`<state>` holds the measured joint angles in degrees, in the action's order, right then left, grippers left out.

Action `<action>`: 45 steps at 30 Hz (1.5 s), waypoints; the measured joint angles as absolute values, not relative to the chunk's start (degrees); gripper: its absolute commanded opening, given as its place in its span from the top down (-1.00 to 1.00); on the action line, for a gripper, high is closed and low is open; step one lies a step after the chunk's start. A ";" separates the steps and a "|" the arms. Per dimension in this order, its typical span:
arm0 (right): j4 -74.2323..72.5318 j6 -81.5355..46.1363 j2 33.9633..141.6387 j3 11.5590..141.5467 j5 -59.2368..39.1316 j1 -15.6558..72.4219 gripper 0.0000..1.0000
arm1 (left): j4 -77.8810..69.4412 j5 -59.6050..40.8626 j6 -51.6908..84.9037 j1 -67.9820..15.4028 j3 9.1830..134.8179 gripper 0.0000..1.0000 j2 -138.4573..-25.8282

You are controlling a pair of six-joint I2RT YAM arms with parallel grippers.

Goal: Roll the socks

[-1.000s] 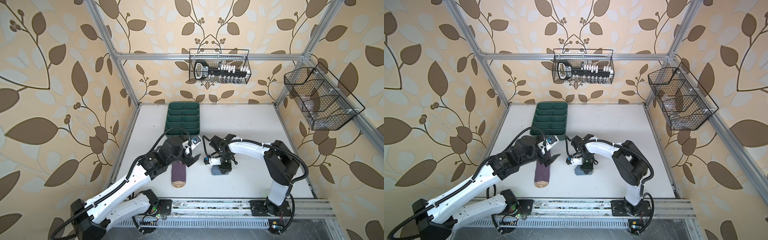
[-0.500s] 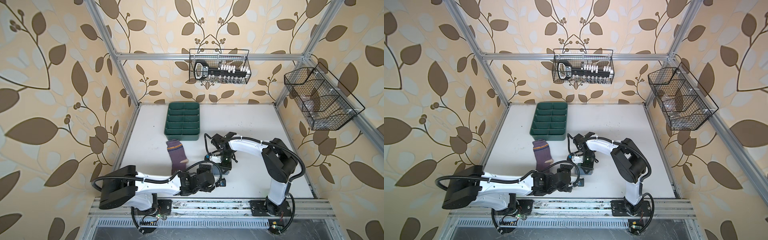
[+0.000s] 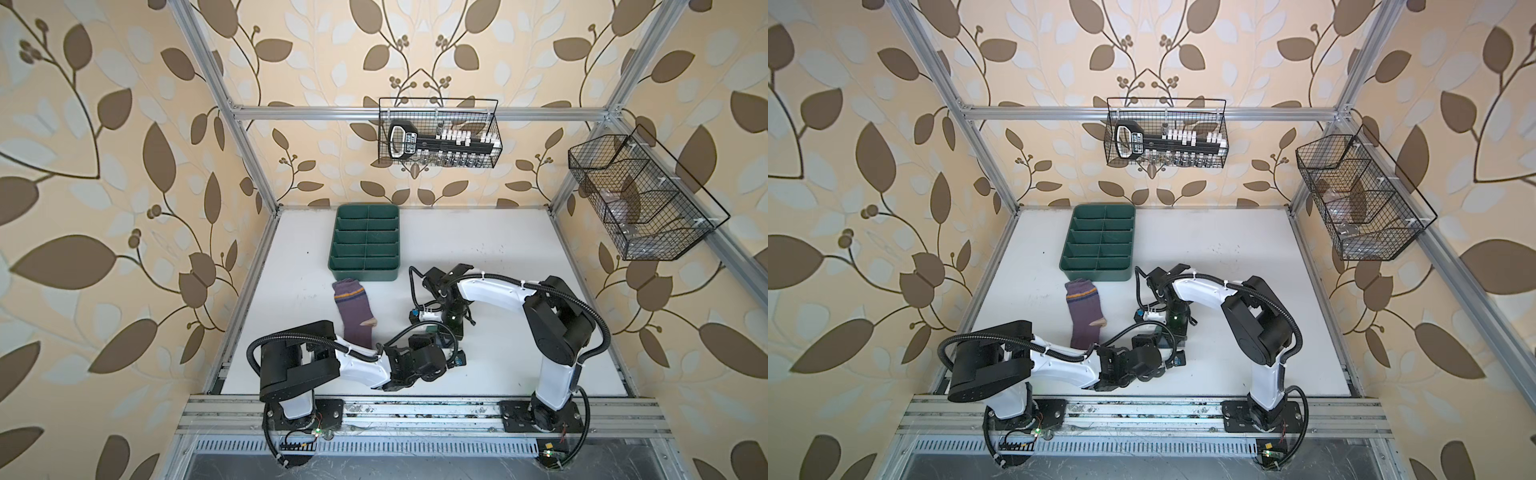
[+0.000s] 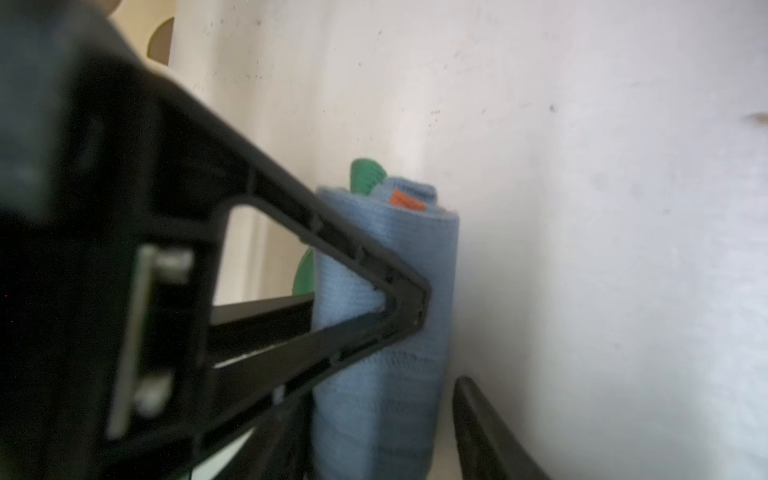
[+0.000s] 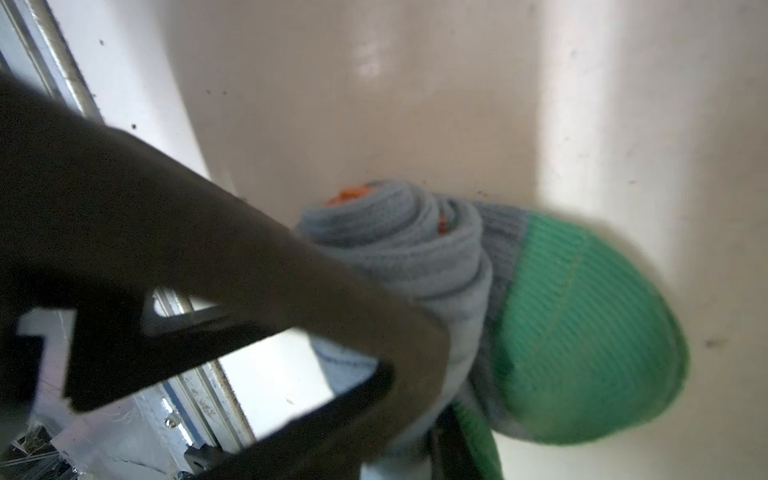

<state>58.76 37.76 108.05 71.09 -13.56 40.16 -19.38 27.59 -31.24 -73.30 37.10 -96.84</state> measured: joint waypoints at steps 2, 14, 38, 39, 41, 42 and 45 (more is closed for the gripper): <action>58.74 37.76 107.98 71.07 -13.56 40.16 0.71 | -19.81 27.51 -30.41 -72.69 37.21 0.67 -97.30; 48.42 36.95 99.59 63.70 -11.94 36.69 -1.00 | -19.14 22.83 -27.88 -71.61 37.98 1.00 -96.92; 21.26 19.49 37.78 39.09 12.45 26.57 -0.76 | 24.18 -16.12 -20.67 -51.81 69.25 1.00 -107.57; 22.09 22.28 36.16 38.33 12.69 30.63 -0.74 | 26.28 -18.17 -20.56 -50.85 71.22 1.00 -108.92; 23.97 27.53 33.95 35.90 13.82 39.35 -0.73 | 30.68 -21.85 -20.29 -49.21 75.35 1.00 -111.85; 24.73 30.17 33.26 33.80 15.42 43.99 -0.71 | 32.88 -23.73 -20.10 -48.45 77.47 1.00 -113.38; 26.65 35.75 33.93 26.41 20.71 54.98 -0.69 | 37.85 -27.55 -19.27 -46.85 82.02 1.00 -116.77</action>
<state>26.65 35.75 33.93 26.41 20.71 54.98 37.85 -27.55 -19.27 -46.85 82.02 -116.77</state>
